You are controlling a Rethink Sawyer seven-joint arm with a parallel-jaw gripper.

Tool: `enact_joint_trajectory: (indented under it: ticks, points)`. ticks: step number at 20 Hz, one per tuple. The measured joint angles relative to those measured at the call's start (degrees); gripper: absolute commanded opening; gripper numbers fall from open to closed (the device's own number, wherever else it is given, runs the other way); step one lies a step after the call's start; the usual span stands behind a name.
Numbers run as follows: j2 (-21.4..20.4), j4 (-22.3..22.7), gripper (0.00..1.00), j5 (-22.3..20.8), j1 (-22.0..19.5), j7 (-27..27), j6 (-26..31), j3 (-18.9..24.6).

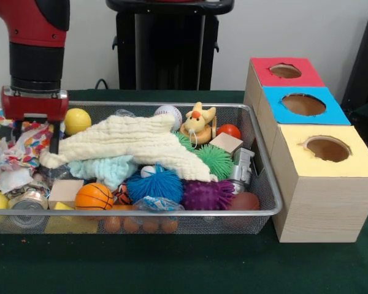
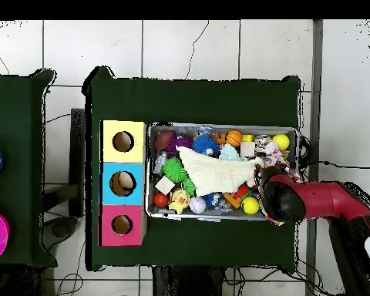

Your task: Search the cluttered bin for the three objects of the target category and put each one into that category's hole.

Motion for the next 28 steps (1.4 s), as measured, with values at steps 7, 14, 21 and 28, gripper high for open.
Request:
enact_joint_trajectory:
  ticks: [7,14,21,28]
  points:
    - [0.9,-0.5,1.00,0.0,-1.2,0.0,0.0,0.0]
    - [1.9,-0.5,0.00,0.5,-2.3,0.0,0.0,1.1]
    - [2.2,0.1,0.00,2.0,-4.4,0.0,0.1,3.2]
    - [0.5,3.5,0.00,9.3,-6.4,0.0,2.5,7.2]
